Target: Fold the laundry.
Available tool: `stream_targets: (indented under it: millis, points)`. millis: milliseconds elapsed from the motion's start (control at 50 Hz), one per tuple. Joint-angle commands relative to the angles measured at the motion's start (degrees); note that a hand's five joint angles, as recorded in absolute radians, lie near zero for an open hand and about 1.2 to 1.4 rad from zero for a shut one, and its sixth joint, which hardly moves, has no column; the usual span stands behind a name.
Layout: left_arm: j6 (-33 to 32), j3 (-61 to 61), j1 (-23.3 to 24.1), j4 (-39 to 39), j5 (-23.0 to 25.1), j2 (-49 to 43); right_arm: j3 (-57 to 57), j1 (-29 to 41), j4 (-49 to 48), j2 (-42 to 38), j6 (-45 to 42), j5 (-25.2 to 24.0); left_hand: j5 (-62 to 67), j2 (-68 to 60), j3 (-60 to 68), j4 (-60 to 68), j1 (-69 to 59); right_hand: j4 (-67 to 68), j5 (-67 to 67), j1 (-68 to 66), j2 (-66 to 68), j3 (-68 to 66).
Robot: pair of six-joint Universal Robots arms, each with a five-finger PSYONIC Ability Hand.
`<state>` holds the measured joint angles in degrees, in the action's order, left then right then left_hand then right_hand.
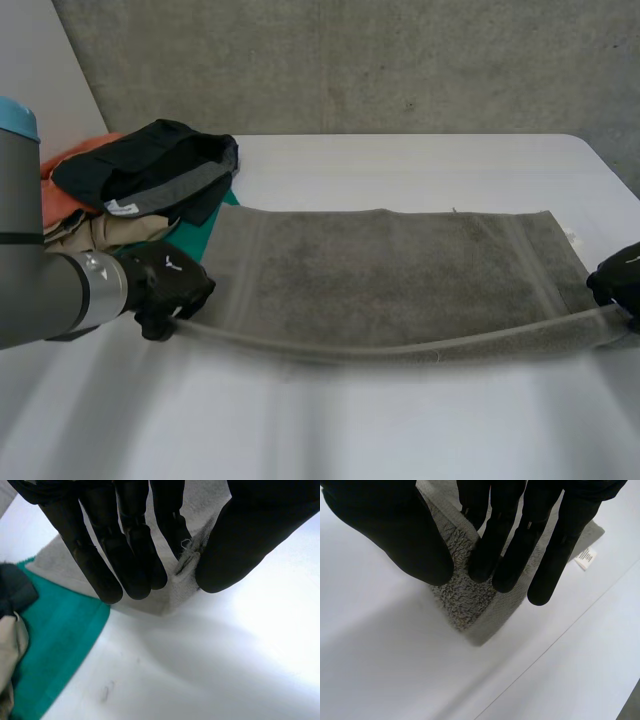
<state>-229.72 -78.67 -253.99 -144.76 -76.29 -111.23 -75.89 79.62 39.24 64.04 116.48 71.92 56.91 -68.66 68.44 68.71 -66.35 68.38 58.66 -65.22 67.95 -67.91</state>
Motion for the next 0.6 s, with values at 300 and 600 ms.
stream_targets:
  millis: [300,600]
  points:
    - [12.72,45.85,5.34,-11.50,-11.51,-30.86,25.16,8.71,-32.45,-23.51,21.33,3.84,13.09,-11.34,11.56,11.29,-13.65,11.62,11.34,-14.78,12.05,-12.09]
    - [9.38,72.51,8.78,-18.46,-18.89,-51.27,40.02,12.40,-48.90,-38.64,21.68,10.25,-11.79,13.54,-13.32,-13.59,11.23,-35.35,-35.63,32.19,-34.92,34.88]
